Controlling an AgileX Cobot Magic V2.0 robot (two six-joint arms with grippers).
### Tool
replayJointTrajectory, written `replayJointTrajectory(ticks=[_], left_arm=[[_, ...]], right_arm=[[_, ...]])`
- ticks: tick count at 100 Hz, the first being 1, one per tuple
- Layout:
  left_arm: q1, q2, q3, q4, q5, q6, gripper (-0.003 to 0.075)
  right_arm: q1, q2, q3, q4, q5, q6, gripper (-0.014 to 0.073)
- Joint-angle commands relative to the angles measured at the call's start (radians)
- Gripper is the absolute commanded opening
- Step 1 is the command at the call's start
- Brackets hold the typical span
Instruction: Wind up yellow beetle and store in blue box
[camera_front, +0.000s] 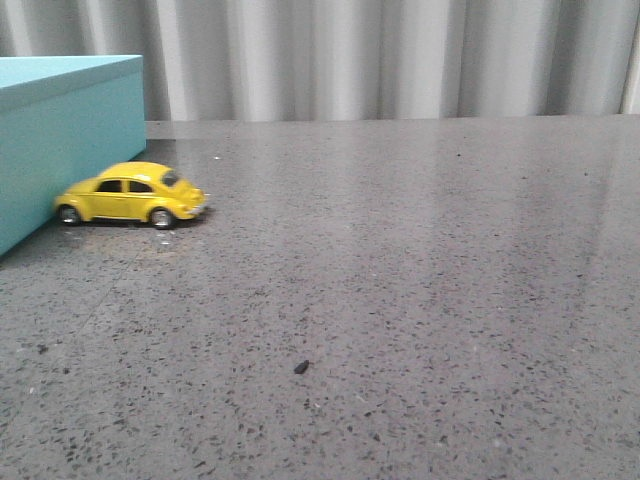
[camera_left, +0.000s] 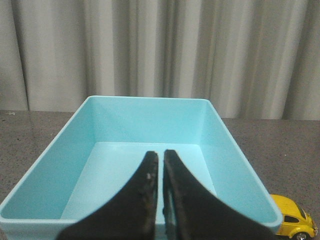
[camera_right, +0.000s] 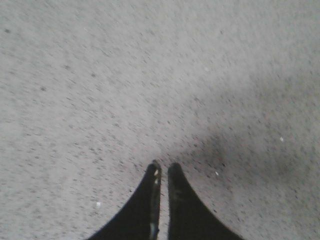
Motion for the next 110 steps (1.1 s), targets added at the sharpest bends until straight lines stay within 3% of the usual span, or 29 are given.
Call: replayJointTrajectory(ticks=[1, 31, 66, 80, 90, 110], left_arm=[[-0.009, 0.023, -0.051, -0.003, -0.083, -0.008, -0.0021], [-0.023, 0.157, -0.2, -0.003, 0.02, 0.007, -0.0021], [-0.158, 0.441, -0.402, 0.001, 0.084, 0.061, -0.002], [-0.206, 0.557, -0.496, 0.001, 0.145, 0.164, -0.0014], [-0.245, 0.634, -0.569, 0.001, 0.205, 0.209, 0.0078], [-0.317, 0.755, -0.688, 0.001, 0.242, 0.326, 0.0414]], right_arm=[[0.026, -0.062, -0.026, -0.009, -0.09, -0.011, -0.0043], [0.038, -0.214, -0.026, -0.009, -0.182, -0.011, -0.0043], [0.038, -0.339, -0.024, -0.009, -0.158, -0.011, -0.0043], [0.038, -0.375, -0.024, -0.009, -0.136, -0.011, -0.0043], [0.038, -0.401, -0.003, -0.009, -0.141, -0.011, -0.0043], [0.038, -0.444, 0.094, -0.009, -0.153, -0.011, -0.0043]])
